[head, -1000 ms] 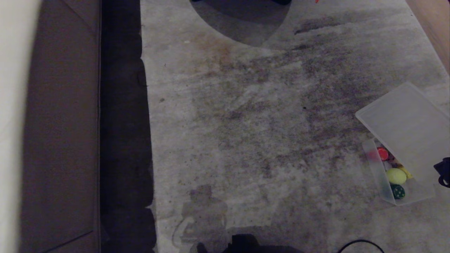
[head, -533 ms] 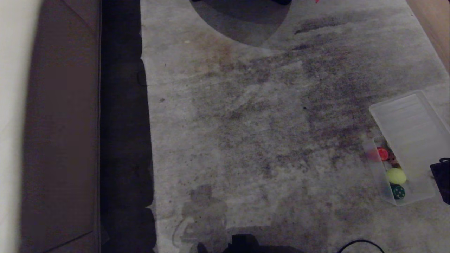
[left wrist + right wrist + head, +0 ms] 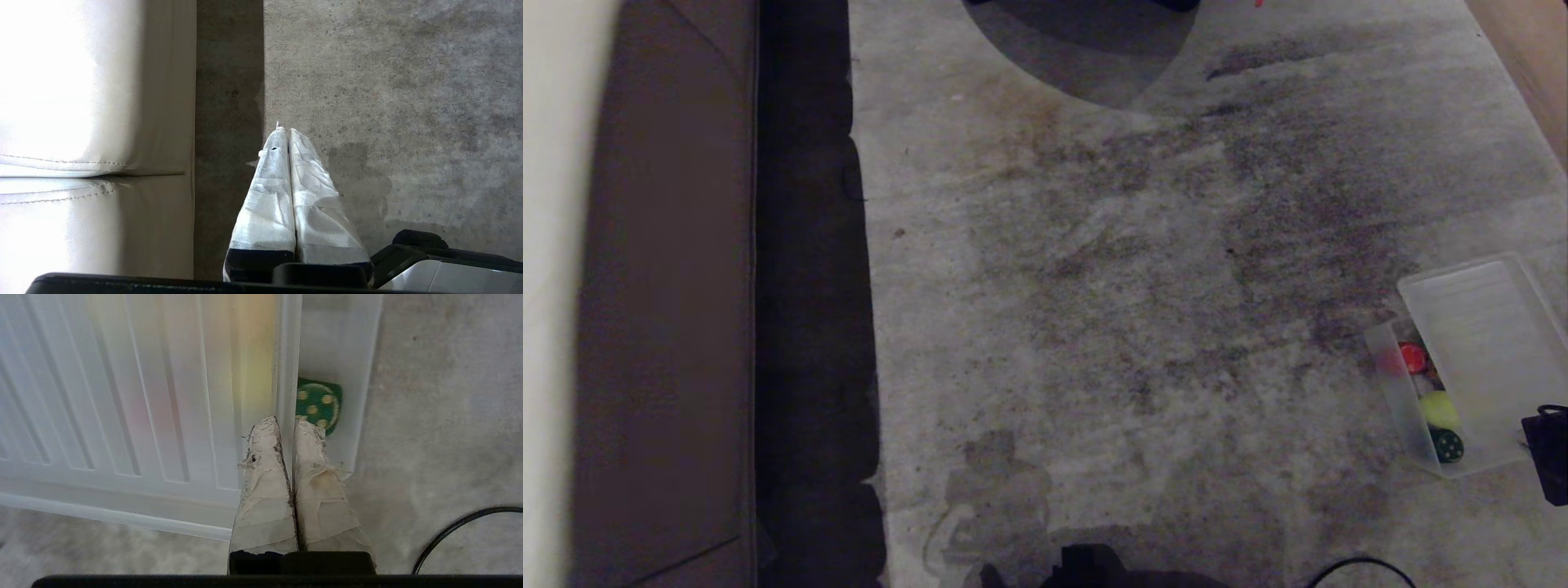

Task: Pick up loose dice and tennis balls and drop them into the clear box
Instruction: Close the lid

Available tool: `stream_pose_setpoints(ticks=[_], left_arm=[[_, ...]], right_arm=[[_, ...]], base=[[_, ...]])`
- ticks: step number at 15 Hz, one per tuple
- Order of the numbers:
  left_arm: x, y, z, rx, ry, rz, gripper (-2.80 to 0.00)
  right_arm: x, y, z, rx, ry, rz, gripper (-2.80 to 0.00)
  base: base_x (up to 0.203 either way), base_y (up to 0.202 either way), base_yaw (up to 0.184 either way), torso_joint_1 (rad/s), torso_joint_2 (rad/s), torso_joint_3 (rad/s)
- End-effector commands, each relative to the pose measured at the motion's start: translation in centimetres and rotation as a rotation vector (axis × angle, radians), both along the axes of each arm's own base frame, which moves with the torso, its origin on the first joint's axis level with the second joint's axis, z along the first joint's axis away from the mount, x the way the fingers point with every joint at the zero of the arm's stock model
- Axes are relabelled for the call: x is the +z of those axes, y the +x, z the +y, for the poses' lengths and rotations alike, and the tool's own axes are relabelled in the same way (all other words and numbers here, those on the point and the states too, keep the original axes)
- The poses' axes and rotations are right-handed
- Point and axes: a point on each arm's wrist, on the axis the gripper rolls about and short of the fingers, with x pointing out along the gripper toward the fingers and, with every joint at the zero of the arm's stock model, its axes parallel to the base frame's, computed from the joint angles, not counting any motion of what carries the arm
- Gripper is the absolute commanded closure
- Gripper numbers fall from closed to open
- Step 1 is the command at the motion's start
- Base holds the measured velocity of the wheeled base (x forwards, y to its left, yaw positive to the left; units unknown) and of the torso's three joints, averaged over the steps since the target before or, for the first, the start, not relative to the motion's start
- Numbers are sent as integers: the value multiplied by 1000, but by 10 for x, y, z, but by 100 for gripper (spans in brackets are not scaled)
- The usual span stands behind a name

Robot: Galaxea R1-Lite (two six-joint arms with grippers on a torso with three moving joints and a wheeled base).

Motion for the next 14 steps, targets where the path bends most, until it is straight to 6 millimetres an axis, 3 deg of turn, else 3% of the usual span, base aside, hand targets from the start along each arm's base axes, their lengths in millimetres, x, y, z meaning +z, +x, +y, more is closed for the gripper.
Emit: stream_pose_setpoints(ticks=[1,11,14], left_arm=[[0,0,0,0,-1,2,0],[0,0,0,0,-1,2,0],[0,0,0,0,-1,3,0]], right_arm=[[-27,2,-7,-12,38,35,0],[-86,10,-19,-34,147,65,0],[-93,9,-18,-26,161,74,0]], base=[[0,0,0,0,0,0],[0,0,0,0,0,0],[0,0,0,0,0,0]])
